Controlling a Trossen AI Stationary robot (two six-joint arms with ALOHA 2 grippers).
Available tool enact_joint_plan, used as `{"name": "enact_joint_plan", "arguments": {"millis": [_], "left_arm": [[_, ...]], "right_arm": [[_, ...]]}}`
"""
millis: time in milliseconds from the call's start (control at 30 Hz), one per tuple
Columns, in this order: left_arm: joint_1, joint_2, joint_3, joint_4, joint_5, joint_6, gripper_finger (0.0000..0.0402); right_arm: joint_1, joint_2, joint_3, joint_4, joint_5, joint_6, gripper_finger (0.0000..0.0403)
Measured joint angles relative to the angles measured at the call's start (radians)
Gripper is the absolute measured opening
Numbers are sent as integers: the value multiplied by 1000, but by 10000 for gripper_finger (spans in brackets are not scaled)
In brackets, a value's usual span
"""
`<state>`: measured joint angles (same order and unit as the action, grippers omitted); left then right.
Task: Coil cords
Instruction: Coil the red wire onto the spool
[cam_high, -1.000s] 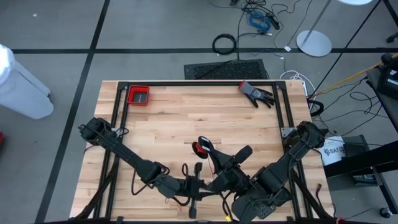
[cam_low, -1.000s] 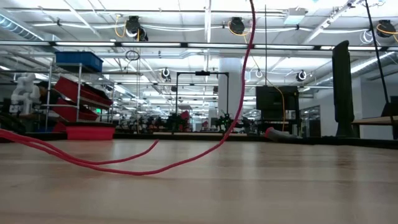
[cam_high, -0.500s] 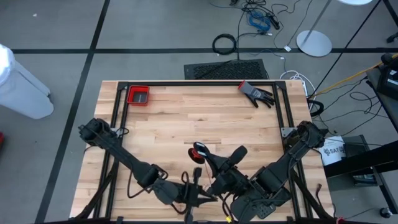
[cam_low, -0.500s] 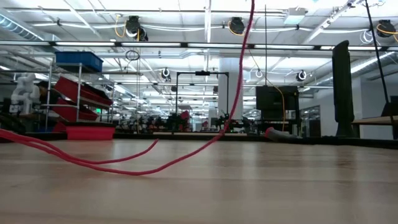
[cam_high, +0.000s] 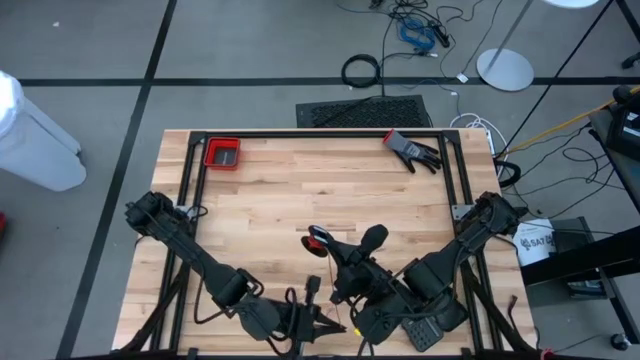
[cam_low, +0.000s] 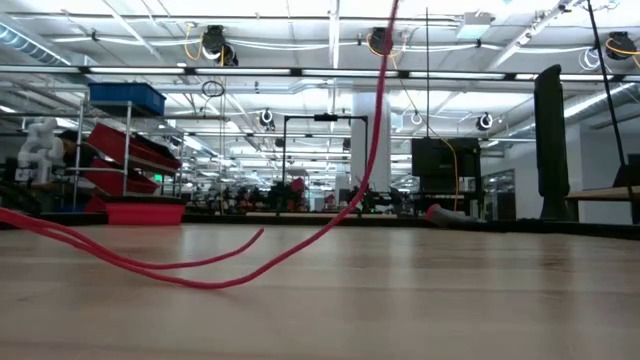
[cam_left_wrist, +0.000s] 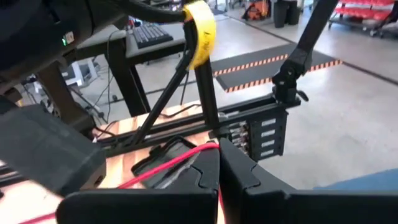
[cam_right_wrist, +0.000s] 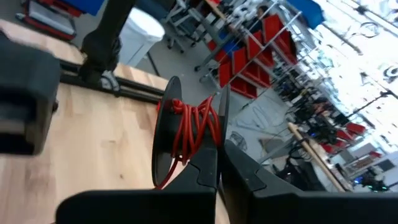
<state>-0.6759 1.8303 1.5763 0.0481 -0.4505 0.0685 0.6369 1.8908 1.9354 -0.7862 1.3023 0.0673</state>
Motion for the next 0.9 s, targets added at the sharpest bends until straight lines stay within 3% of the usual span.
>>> {"name": "enact_joint_plan", "arguments": {"millis": [400,767,900], "left_arm": [[-76,-72,2,-74,-114,1,0],[-159,-113,2,-97,-352,68,0],[-188,-113,2,-104,-497,101,0]], "right_arm": [[14,-43,0,-53,-142,44,0],[-19,-47,0,-181,-421,116,0],[-19,-50,0,-190,-499,145,0]]}}
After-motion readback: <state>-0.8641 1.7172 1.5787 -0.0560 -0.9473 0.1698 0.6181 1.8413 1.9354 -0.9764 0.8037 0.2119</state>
